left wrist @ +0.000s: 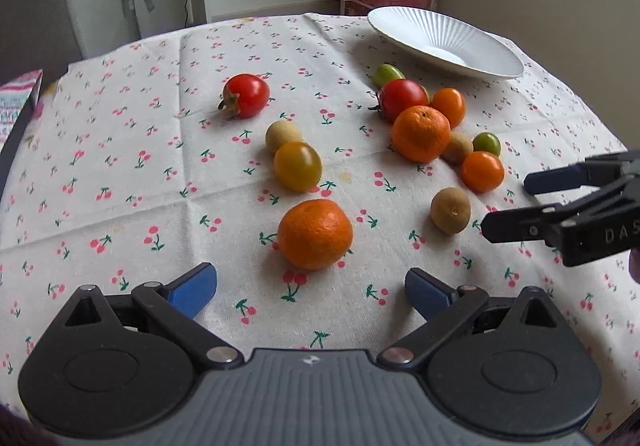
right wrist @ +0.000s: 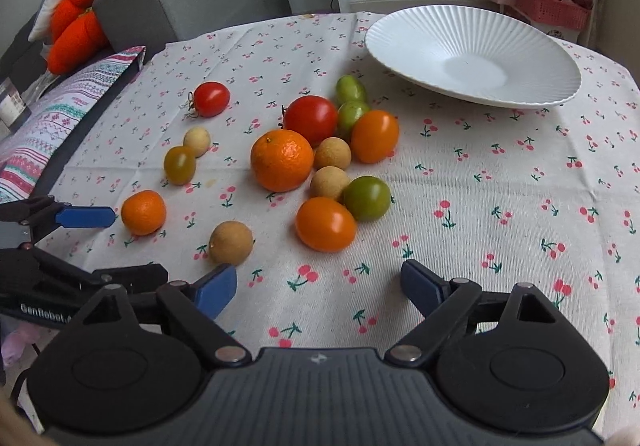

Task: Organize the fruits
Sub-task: 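Grasp the mandarin with the left gripper while the right gripper grasps an orange tomato, then carry both fruits to the white plate and open both grippers to release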

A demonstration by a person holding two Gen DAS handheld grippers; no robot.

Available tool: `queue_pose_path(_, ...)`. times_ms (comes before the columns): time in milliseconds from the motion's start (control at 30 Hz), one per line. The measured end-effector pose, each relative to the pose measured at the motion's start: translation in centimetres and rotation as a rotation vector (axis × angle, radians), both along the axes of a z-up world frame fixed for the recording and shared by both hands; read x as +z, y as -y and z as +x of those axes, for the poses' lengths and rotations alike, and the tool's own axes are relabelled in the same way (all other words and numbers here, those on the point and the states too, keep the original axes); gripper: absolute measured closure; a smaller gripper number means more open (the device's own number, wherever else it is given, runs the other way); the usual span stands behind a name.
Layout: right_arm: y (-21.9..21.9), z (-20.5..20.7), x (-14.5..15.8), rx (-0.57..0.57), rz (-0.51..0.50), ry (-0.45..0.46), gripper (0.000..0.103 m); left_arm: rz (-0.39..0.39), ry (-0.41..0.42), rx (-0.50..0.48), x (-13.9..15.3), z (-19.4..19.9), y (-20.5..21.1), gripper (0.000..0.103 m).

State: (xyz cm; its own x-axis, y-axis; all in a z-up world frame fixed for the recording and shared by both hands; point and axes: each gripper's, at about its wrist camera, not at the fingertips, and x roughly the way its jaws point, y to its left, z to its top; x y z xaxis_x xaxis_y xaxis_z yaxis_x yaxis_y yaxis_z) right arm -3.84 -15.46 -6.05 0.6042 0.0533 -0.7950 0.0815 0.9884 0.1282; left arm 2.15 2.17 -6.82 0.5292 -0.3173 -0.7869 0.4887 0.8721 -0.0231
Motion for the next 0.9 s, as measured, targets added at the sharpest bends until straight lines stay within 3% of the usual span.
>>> queue_pose_path(100, -0.5, 0.3, -0.2, -0.003, -0.033, -0.013, 0.011, -0.008, 0.01, 0.007, 0.0, 0.1, 0.0, 0.01)
queue_pose_path(167, -0.6, 0.4, 0.0, -0.011, -0.047, -0.011, 0.017, -0.015, 0.018, 0.009, 0.1, 0.2, 0.0, 0.016)
queue_pose_path(233, -0.5, 0.5, 0.2, -0.018, -0.029, 0.001, 0.041, -0.02, 0.026, 0.015, 0.3, 0.3, 0.0, 0.024)
queue_pose_path(300, 0.0, 0.6, 0.3, -0.028, 0.028, -0.003, 0.053, -0.03, 0.026, 0.027, 0.5, 0.5, -0.1, 0.032)
queue_pose_path(400, -0.2, 0.7, 0.2, -0.021, 0.025, 0.001, 0.062, -0.044, 0.025, 0.027, 0.6, 0.7, 0.0, 0.043)
queue_pose_path(667, 0.1, 1.1, 0.2, -0.046, 0.025, 0.034, 0.067, -0.072, 0.007, 0.04, 1.0, 0.9, -0.1, 0.073)
queue_pose_path(900, 0.5, 1.5, 0.1, -0.067, 0.04, 0.052, 0.069, -0.065, 0.001, 0.048, 1.1, 0.9, 0.1, 0.074)
